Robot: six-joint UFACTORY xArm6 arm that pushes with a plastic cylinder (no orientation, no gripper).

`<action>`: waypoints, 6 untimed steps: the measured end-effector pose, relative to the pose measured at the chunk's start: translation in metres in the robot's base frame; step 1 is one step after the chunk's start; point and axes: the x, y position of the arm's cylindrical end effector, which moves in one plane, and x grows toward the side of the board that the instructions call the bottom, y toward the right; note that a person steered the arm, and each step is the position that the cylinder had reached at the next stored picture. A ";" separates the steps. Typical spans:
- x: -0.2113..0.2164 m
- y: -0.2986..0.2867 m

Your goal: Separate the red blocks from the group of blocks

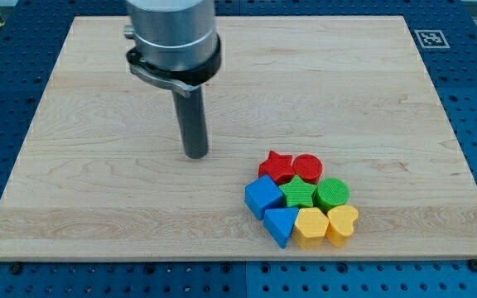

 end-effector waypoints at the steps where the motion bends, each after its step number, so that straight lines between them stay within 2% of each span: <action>1: 0.010 0.029; 3: 0.014 0.033; 4: 0.030 0.032; 5: 0.040 0.051; 6: 0.034 0.098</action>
